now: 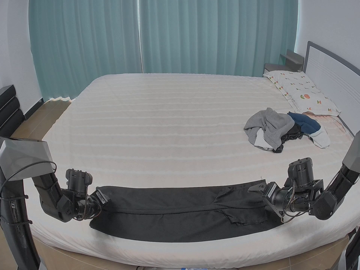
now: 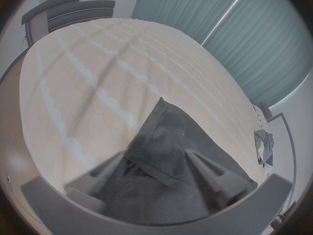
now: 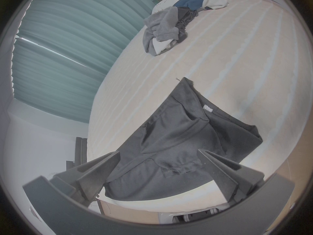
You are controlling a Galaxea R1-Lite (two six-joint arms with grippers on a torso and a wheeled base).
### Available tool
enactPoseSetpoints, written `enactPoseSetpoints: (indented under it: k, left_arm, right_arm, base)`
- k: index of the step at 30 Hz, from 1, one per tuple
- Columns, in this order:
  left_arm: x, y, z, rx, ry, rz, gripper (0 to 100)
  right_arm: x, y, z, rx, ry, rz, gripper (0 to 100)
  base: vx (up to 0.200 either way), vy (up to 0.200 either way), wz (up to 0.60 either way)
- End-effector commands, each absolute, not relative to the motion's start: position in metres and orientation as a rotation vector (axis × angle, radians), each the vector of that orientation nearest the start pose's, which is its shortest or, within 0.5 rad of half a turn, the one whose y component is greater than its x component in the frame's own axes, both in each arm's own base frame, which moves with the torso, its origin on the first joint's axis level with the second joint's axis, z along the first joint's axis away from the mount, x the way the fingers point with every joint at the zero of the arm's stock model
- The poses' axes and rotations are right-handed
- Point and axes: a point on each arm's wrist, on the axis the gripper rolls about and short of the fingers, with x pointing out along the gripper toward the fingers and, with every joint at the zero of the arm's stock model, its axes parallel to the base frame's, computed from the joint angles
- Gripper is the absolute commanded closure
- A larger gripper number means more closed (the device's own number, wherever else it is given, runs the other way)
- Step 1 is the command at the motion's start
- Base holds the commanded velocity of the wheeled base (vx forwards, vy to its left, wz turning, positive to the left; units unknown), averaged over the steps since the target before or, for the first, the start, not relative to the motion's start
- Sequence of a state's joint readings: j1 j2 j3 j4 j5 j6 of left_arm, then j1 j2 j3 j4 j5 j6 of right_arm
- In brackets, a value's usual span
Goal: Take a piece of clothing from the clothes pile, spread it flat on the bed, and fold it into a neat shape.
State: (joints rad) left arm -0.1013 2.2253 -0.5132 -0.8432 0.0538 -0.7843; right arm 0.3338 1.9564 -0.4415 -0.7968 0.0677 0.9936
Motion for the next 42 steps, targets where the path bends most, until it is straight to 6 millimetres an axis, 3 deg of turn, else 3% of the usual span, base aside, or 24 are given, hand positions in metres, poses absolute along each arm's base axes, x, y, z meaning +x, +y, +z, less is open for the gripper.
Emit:
enactPoseSetpoints:
  k: [1, 10, 19, 25, 26, 40, 41, 42]
  left_arm:
    - [0.298, -0.029, -0.025, -0.674, 0.831, 0.309, 100]
    - [0.296, -0.029, -0.004, -0.681, 0.765, 0.301, 100]
    - [0.295, -0.030, -0.007, -0.681, 0.778, 0.301, 100]
    - [0.292, -0.029, -0.009, -0.673, 0.791, 0.302, 100]
    - [0.292, -0.029, -0.009, -0.673, 0.791, 0.302, 0]
    - [0.295, -0.030, -0.012, -0.670, 0.794, 0.302, 0]
    - [0.296, -0.029, -0.012, -0.672, 0.788, 0.301, 100]
    - [0.297, -0.029, -0.011, -0.674, 0.775, 0.296, 100]
  right_arm:
    - [0.260, 0.092, 0.038, 0.825, 0.853, -0.041, 0]
    - [0.259, 0.101, 0.035, 0.825, 0.926, -0.089, 0]
    - [0.276, 0.111, 0.013, 0.828, 0.967, -0.173, 0]
    - [0.278, 0.111, 0.014, 0.833, 0.958, -0.173, 0]
    - [0.278, 0.111, 0.014, 0.833, 0.957, -0.176, 0]
    - [0.278, 0.111, 0.016, 0.837, 0.948, -0.166, 0]
    - [0.278, 0.111, 0.016, 0.839, 0.948, -0.167, 0]
    - [0.278, 0.111, 0.016, 0.839, 0.946, -0.167, 0]
  base:
    - [0.000, 0.000, 0.00]
    - [0.000, 0.000, 0.00]
    - [0.000, 0.000, 0.00]
    - [0.000, 0.000, 0.00]
    - [0.000, 0.000, 0.00]
    - [0.000, 0.000, 0.00]
    - [0.000, 0.000, 0.00]
    - [0.000, 0.000, 0.00]
